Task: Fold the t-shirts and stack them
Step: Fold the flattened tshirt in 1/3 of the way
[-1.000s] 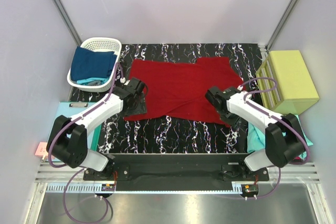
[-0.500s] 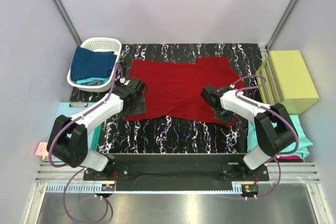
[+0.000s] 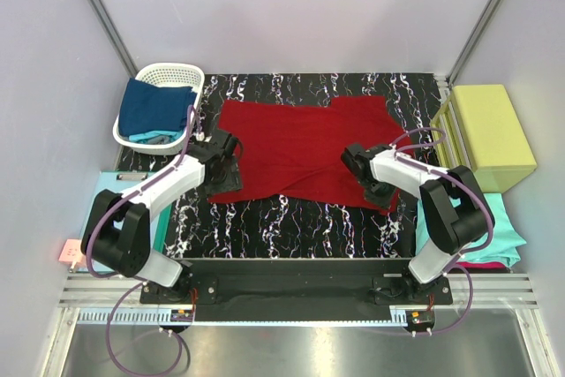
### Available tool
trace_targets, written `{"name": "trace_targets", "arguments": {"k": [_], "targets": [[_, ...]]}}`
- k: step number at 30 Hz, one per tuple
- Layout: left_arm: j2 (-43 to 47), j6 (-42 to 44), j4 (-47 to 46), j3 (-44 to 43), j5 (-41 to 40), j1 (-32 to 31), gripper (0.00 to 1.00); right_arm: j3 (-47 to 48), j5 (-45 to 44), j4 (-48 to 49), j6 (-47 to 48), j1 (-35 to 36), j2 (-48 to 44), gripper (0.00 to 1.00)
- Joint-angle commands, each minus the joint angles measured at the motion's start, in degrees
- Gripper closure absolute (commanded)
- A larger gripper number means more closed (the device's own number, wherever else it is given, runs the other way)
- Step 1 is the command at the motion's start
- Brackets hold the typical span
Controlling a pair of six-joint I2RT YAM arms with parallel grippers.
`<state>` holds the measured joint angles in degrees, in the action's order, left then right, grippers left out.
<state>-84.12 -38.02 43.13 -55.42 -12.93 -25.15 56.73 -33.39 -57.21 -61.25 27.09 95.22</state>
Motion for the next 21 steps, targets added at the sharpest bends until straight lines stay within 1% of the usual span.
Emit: {"name": "trace_targets", "arguments": {"k": [1, 3, 7, 14, 17, 21], "targets": [[-0.4, -0.7, -1.6, 0.4, 0.9, 1.2, 0.28, -1.1, -0.9, -0.9, 0.0, -0.9, -2.7, 0.92], [-1.0, -0.7, -1.8, 0.3, 1.2, 1.4, 0.28, -1.2, -1.1, -1.2, 0.1, -0.9, -2.9, 0.96], [-3.2, -1.0, -2.1, 0.0, 2.4, 1.5, 0.29, -1.0, -1.4, -1.5, 0.4, -1.0, -3.0, 1.0], [-5.5, -1.4, -2.0, -0.7, 1.9, 1.6, 0.3, -1.1, -2.5, -2.0, 1.0, -1.2, -3.5, 1.0], [-7.2, -1.9, -1.7, -1.3, 1.2, 1.7, 0.32, -1.1, -2.6, -2.9, 0.6, -1.3, -3.8, 1.0], [-9.1, -3.3, -0.3, -2.2, -1.2, 2.4, 0.32, -0.3, -3.5, -6.1, -1.0, -1.9, -4.5, 1.0]]}}
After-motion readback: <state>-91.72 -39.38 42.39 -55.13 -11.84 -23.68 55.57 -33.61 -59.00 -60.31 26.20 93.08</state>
